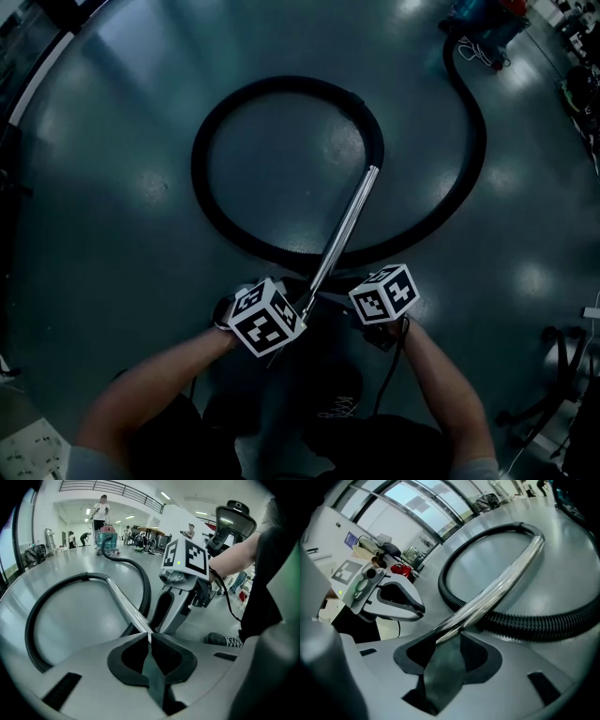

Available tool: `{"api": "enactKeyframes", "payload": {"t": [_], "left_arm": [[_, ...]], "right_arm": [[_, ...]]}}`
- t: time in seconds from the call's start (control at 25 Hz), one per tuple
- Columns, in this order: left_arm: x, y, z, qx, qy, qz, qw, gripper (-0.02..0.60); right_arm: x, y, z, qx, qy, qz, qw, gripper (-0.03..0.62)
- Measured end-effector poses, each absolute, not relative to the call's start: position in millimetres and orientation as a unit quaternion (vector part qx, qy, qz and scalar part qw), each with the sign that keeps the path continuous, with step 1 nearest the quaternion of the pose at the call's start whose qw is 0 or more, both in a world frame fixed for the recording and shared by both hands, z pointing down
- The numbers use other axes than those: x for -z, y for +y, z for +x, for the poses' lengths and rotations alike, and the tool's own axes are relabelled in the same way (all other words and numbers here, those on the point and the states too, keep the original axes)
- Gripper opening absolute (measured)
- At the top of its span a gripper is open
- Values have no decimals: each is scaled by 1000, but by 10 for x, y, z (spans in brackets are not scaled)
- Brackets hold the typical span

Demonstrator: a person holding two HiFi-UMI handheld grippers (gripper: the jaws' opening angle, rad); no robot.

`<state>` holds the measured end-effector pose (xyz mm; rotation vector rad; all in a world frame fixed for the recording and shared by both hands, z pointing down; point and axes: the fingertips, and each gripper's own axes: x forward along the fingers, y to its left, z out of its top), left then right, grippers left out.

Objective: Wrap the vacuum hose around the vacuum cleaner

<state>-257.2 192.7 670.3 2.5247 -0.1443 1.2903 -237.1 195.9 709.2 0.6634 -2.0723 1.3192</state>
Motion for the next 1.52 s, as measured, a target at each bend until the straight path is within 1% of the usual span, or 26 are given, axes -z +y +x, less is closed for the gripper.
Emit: {"api": "enactKeyframes", "payload": {"t": [0.2, 0.32, 0.36, 0.4, 0.44, 0.48, 0.56, 0.68, 0.72, 0.76, 0.84, 0.96, 1.08, 1.2, 1.28, 1.4, 1.52], "left_arm": [[-6840, 1564, -2802, -457, -121, 860, 192, 9], [-6894, 1527, -2964, -471, -126, 852, 192, 9], [-6908, 1553, -3012, -477, -120, 850, 189, 21], [-6917, 1585, -3046, -483, -114, 848, 186, 52], [-6922, 1617, -3060, -486, -109, 847, 185, 69], [-6927, 1642, -3053, -488, -105, 847, 184, 102], [-6953, 1679, -3007, -487, -101, 847, 189, 144], [-7060, 1703, -3003, -488, -110, 841, 205, 192], [-7098, 1689, -3022, -489, -117, 839, 207, 196], [-7131, 1671, -3043, -490, -124, 837, 207, 196], [-7179, 1684, -3069, -491, -133, 835, 209, 200], [-7211, 1739, -3031, -490, -138, 833, 218, 201], [-7265, 1728, -2998, -497, -136, 826, 226, 201], [-7287, 1737, -3029, -499, -132, 817, 256, 201], [-7294, 1717, -3116, -503, -131, 811, 269, 201], [-7335, 1622, -3358, -525, -136, 795, 273, 199], [-7355, 1428, -3608, -560, -153, 773, 254, 199]], "right_arm": [[-7114, 1804, -2657, -430, -824, 173, 326, 167], [-7131, 1705, -2803, -397, -842, 134, 340, 167], [-7132, 1681, -2846, -381, -848, 121, 348, 167], [-7116, 1664, -2874, -360, -855, 107, 358, 167], [-7066, 1648, -2878, -334, -863, 93, 367, 167], [-6972, 1623, -2847, -301, -874, 83, 373, 167], [-6705, 1510, -2686, -216, -893, 75, 388, 167], [-6587, 1081, -2337, -64, -892, 86, 440, 169], [-6639, 888, -2235, -32, -884, 91, 457, 188], [-6706, 698, -2153, -10, -876, 94, 473, 234], [-6862, 425, -2044, 24, -861, 83, 501, 271], [-7115, 301, -1899, 76, -827, 18, 557, 302], [-7342, 194, -1791, 132, -780, -48, 610, 302], [-7533, 92, -1731, 157, -741, -76, 649, 301], [-7506, 92, -1762, 159, -723, -86, 667, 227], [-7377, 191, -1789, 138, -725, -93, 668, 206], [-7295, 376, -1703, 85, -749, -61, 654, 190]]}}
